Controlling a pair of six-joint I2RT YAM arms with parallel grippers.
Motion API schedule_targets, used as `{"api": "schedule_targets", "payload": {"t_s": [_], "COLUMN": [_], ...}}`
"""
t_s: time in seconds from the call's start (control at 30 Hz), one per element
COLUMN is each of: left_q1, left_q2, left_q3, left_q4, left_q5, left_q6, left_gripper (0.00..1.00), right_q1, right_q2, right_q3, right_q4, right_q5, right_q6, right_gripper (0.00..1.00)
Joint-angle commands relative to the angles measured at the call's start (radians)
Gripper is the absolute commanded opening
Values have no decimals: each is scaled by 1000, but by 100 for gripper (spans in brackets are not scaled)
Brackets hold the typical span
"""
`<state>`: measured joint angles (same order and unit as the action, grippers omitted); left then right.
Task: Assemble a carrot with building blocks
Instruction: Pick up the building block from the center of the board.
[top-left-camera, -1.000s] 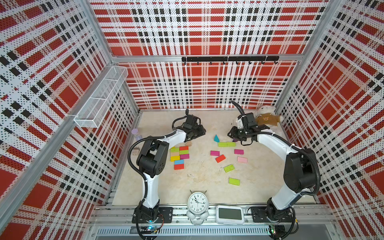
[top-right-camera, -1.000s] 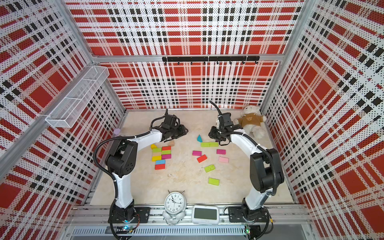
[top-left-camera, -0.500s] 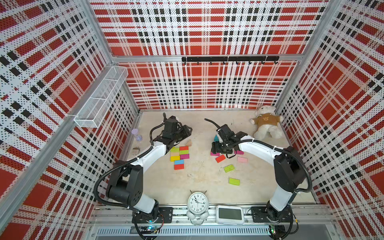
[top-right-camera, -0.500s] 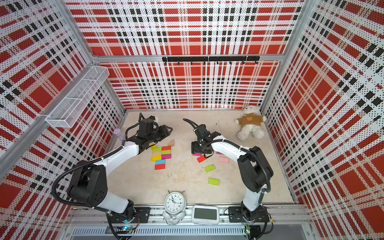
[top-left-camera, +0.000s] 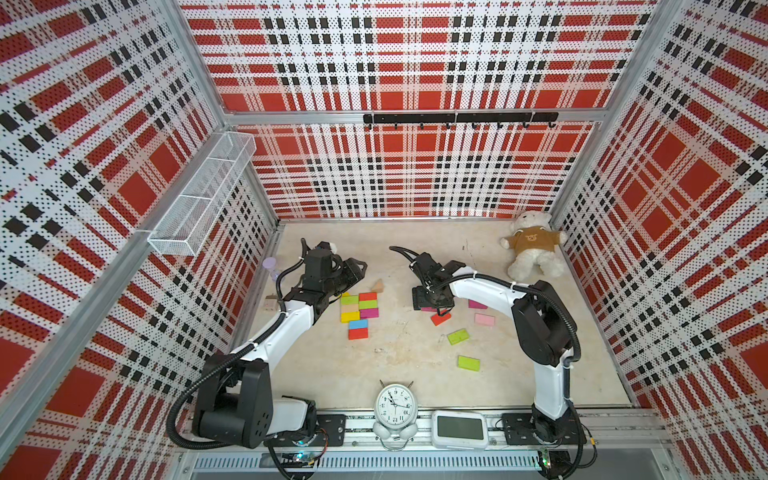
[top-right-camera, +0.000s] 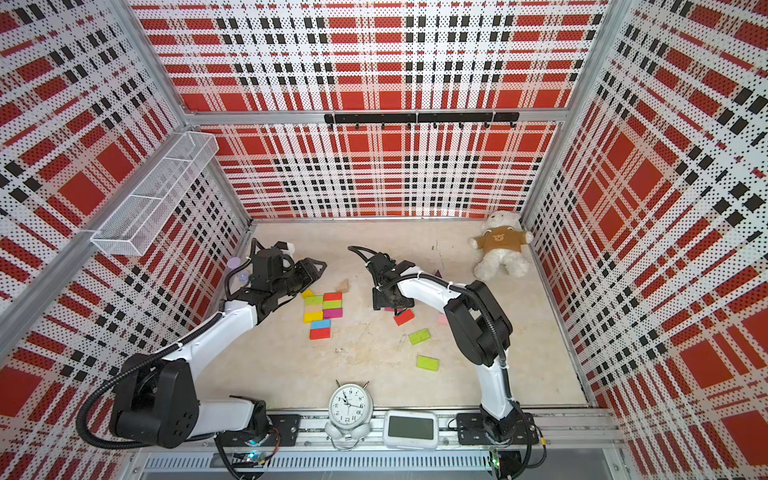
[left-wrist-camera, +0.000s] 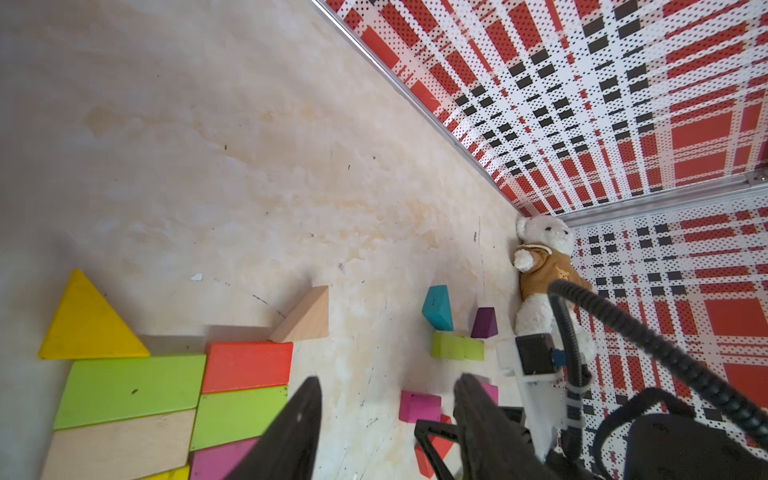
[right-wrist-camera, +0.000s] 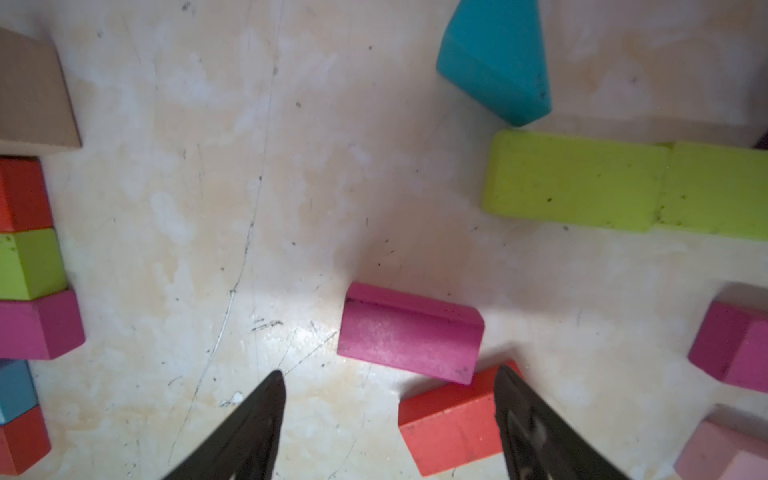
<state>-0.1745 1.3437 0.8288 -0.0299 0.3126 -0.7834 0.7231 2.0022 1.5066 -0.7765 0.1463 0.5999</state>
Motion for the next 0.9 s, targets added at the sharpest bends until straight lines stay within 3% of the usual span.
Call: {"api": "schedule_targets", "payload": {"t_s": [0.0, 0.5, 0.67, 0.87], "left_q1": [12, 20, -34, -122], "left_q2": [13, 44, 54, 42], "left_q3": [-12, -6, 30, 65], "left_q4": [37, 45, 5, -96], "left_q5": [30, 64, 65, 42], "left_q6": [-8, 7, 70, 187], "left_gripper": [55, 54, 54, 54], "right_q1": [3, 6, 1, -35], "right_q2": [36, 123, 115, 70], "right_q3": [36, 88, 66, -17], "right_q4": [-37, -49, -33, 35], "right_q5": [32, 32, 31, -25], "right_q6": [19, 24, 24, 28], "right_gripper": [79, 69, 58, 57]}}
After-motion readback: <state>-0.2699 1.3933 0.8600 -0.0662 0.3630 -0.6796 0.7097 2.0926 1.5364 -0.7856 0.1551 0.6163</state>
